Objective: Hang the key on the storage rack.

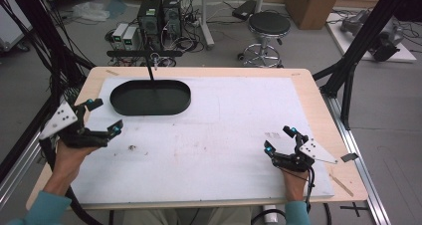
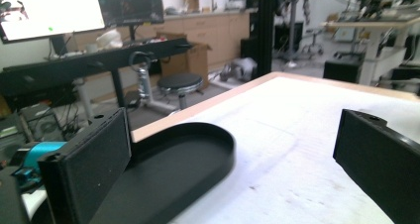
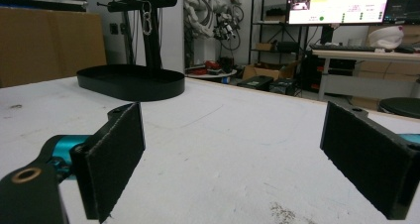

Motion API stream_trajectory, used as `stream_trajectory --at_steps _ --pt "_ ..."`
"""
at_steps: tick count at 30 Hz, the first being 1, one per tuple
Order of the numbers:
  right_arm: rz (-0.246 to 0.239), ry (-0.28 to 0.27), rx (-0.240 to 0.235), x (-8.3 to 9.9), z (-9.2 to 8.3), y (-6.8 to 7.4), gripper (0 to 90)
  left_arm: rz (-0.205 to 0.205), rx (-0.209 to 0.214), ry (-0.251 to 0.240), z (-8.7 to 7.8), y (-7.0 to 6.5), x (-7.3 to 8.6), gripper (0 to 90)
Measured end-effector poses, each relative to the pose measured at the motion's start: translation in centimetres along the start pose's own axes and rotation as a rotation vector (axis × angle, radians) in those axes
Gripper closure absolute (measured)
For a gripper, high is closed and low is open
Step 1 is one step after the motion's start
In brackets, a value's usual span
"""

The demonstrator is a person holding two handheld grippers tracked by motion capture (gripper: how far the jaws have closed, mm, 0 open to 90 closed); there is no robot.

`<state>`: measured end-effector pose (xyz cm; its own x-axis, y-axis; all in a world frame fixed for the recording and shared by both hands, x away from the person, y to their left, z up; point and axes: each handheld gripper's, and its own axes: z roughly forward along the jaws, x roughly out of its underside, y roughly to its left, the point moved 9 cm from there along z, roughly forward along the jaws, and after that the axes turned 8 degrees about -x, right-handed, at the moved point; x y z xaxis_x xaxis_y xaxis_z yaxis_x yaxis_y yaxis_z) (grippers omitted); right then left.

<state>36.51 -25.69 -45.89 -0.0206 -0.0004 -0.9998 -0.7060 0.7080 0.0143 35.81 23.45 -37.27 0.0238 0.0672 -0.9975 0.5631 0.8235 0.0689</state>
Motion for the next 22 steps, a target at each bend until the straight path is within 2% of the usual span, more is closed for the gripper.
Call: stream_trajectory --at_steps 2,4,7,11,13,16,19,22 --pt "0.001 0.0 0.0 0.0 0.0 0.0 9.5 0.017 -0.002 0.013 -0.5 -0.4 1.6 1.7" --pt "0.002 0.001 -0.001 0.0 0.0 0.0 9.5 -0.017 -0.001 0.02 -0.8 -0.6 3.1 1.7" --pt "0.001 0.003 -0.001 0.0 0.0 0.0 9.5 -0.034 -0.024 0.008 -1.3 -0.6 4.7 1.7" --pt "-0.001 0.002 0.0 0.0 0.0 0.0 9.5 -0.064 -0.035 0.002 -1.5 -1.1 6.6 1.7" --pt "0.0 0.003 -0.001 0.0 0.0 0.1 9.5 -0.056 -0.04 0.004 -1.5 -1.4 7.5 1.7" --pt "-0.002 0.003 -0.001 0.0 0.0 0.1 9.5 -0.072 -0.035 0.008 -1.4 -1.5 8.4 1.7" --pt "-0.005 0.002 -0.001 0.0 0.0 0.1 9.5 -0.094 -0.05 -0.013 -1.6 -1.2 8.4 1.7" --pt "-0.011 0.005 -0.001 0.0 0.0 0.1 9.5 -0.095 -0.058 -0.019 -1.6 -1.1 8.4 1.7"
